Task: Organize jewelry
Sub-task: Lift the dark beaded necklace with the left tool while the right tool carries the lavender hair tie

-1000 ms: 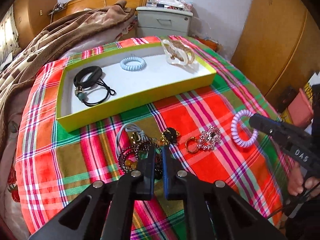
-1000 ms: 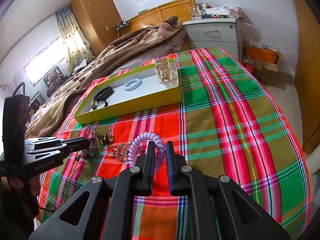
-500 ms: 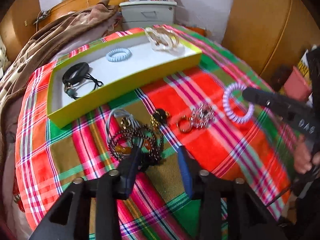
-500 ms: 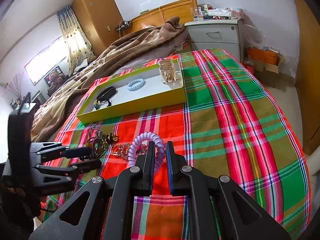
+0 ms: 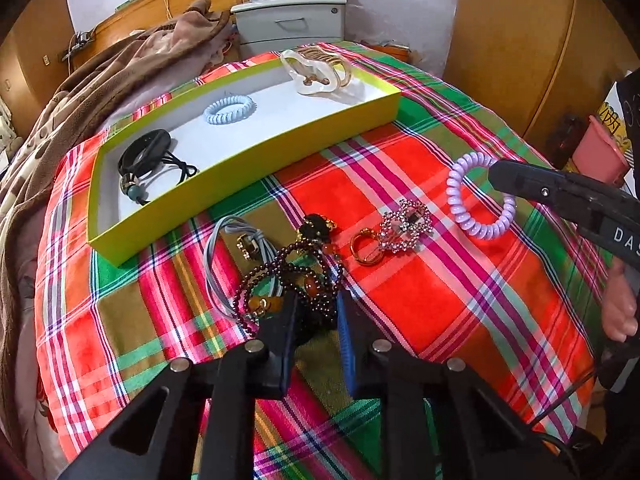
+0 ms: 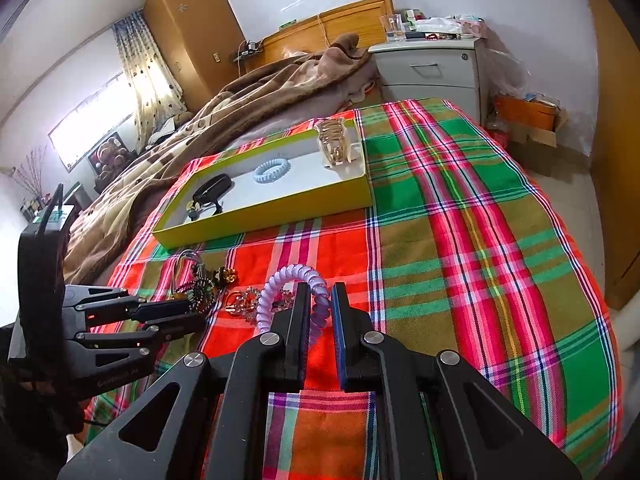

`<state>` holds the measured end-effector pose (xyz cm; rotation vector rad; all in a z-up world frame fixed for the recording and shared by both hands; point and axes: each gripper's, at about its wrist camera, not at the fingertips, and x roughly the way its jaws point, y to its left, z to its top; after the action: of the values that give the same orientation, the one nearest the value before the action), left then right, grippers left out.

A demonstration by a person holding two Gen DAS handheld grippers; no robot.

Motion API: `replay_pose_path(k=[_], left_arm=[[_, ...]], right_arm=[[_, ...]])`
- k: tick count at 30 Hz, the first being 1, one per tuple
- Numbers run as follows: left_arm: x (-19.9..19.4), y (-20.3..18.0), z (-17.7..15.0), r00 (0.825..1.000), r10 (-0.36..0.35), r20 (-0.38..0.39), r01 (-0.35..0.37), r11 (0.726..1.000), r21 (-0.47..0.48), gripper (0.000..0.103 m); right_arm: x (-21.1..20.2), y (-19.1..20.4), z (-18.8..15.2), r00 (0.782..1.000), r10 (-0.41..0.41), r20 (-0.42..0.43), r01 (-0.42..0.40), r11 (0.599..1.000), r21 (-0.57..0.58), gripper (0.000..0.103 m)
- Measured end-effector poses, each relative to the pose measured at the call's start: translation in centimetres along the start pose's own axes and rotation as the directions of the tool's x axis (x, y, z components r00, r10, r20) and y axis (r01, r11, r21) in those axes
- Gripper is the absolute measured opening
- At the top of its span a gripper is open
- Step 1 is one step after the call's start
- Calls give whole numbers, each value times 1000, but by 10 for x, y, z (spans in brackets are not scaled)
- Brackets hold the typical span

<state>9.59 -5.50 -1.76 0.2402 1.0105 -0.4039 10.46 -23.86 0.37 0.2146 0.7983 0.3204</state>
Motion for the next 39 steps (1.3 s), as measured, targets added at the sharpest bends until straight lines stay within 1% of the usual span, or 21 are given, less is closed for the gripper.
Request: replay_pose_path(k=[1,3,10,13,16,21,24,26,28,32,34,37,39], left_arm=[[-1,0,0,1000,-2,5,2,1000,-2,17],[-6,2,0,1000,-10,20,10,1000,-16,16],[-26,17,3,996,-50,74,56,996,-75,16],[-37,22,4,994,-44,104,53,995,-88,16],[-46,30,8,990,-65,128,80,990,-113,16],[-60,43,15,982,-68,175,93,986,-139,16],[-66,54,21,977,-75,200,110,979,-170,16],[-68,60,26,976,-47,213,87,979,-182,15],[-72,65,31,973,-37,229,80,980,-184,13],[-75,74,40,970,-15,244,63,980,-187,13],[-72,79,43,970,-19,241,67,979,-193,13],[-66,82,38,974,-47,223,92,976,-195,13],[-58,79,31,980,-67,187,102,978,-182,13]], right_arm=[[0,0,0,1000,-1,1,1,1000,1,11],[-1,1,1,1000,-1,5,2,1000,0,11],[-5,7,7,1000,-3,14,3,1000,-14,11],[-7,10,11,1000,-6,25,6,1000,-21,11],[-8,11,16,999,-5,35,5,1000,-17,11],[-9,19,25,999,0,49,2,999,-33,11],[-8,23,34,998,3,59,0,999,-41,11],[-6,27,40,998,7,64,-4,999,-45,11],[-5,31,46,998,8,69,-5,999,-54,11],[3,39,59,997,15,73,-10,998,-68,11],[5,41,61,997,16,78,-11,998,-65,11],[6,42,61,997,26,78,-21,998,-63,11],[10,42,58,998,22,61,-18,998,-62,11]])
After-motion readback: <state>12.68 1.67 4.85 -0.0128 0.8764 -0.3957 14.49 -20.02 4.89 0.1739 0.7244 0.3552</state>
